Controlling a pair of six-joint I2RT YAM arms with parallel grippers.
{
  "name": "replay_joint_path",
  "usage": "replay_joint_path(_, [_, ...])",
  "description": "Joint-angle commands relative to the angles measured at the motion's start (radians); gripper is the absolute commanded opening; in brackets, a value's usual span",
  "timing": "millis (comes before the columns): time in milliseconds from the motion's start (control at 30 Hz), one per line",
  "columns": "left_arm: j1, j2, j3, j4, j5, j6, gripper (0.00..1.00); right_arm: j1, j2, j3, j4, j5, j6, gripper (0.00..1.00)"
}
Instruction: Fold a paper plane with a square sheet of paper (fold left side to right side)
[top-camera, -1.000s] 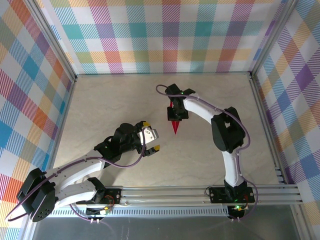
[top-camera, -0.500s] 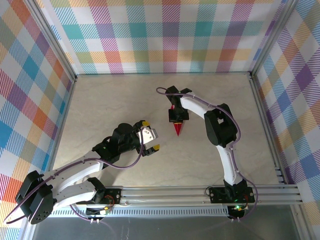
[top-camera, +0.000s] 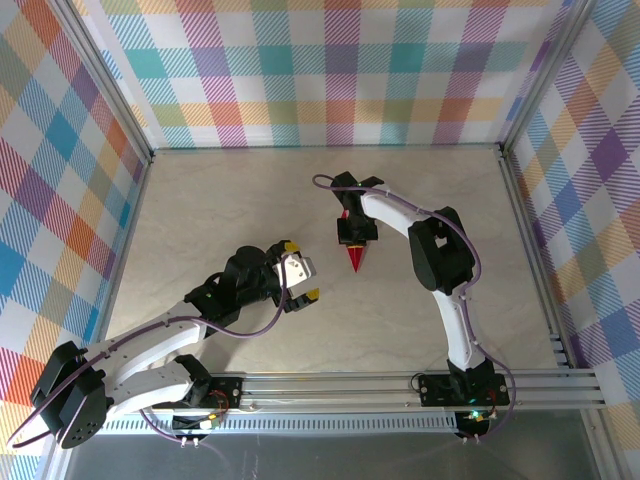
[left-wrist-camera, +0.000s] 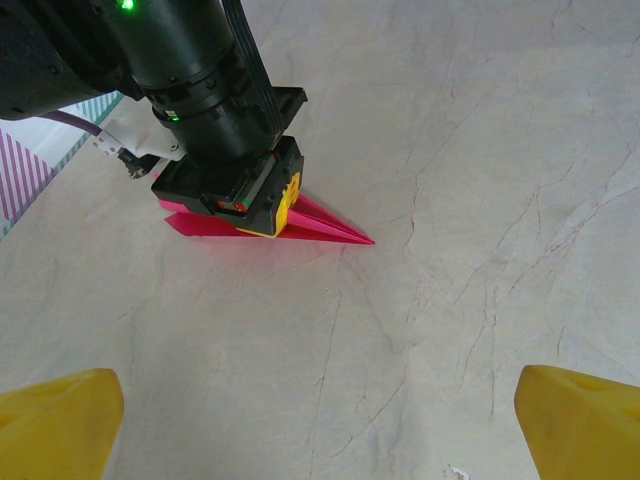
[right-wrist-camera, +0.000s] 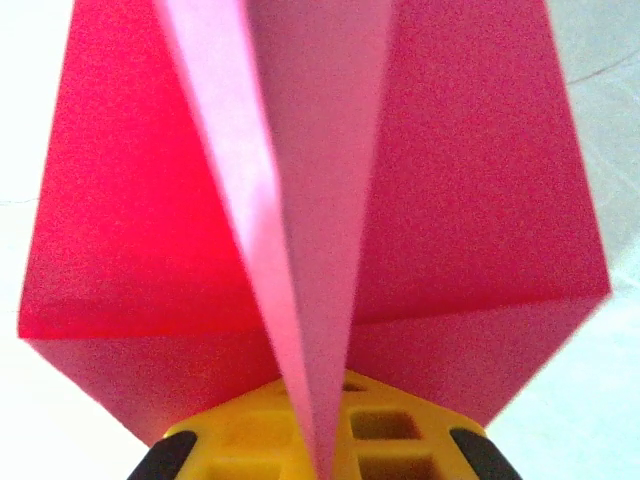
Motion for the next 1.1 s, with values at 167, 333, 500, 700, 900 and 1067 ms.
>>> replay_joint_path(167, [0.009, -0.012, 0.029, 0.010, 0.024, 0.000, 1.00, 0.000, 0.050, -0.013, -0.014, -0.012, 0.015, 0.14])
replay_joint_path(333, [0.009, -0.009, 0.031, 0.010, 0.027, -0.001, 1.00, 0.000, 0.042, -0.024, -0.010, -0.002, 0.025, 0.19])
replay_joint_path(500, [0.009, -0.010, 0.030, 0.010, 0.027, 0.000, 1.00, 0.001, 0.027, -0.036, -0.002, 0.019, 0.034, 0.27])
replay_joint_path(700, [0.009, -0.007, 0.031, 0.011, 0.027, 0.000, 1.00, 0.000, 0.006, -0.064, 0.011, 0.048, 0.096, 0.36])
replay_joint_path(900, [0.009, -0.007, 0.031, 0.010, 0.026, 0.000, 1.00, 0.000, -0.014, -0.089, 0.004, 0.110, 0.145, 0.39])
replay_joint_path(1067, [0.009, -0.009, 0.031, 0.010, 0.027, 0.001, 1.00, 0.002, -0.024, -0.095, 0.028, 0.072, 0.109, 0.39])
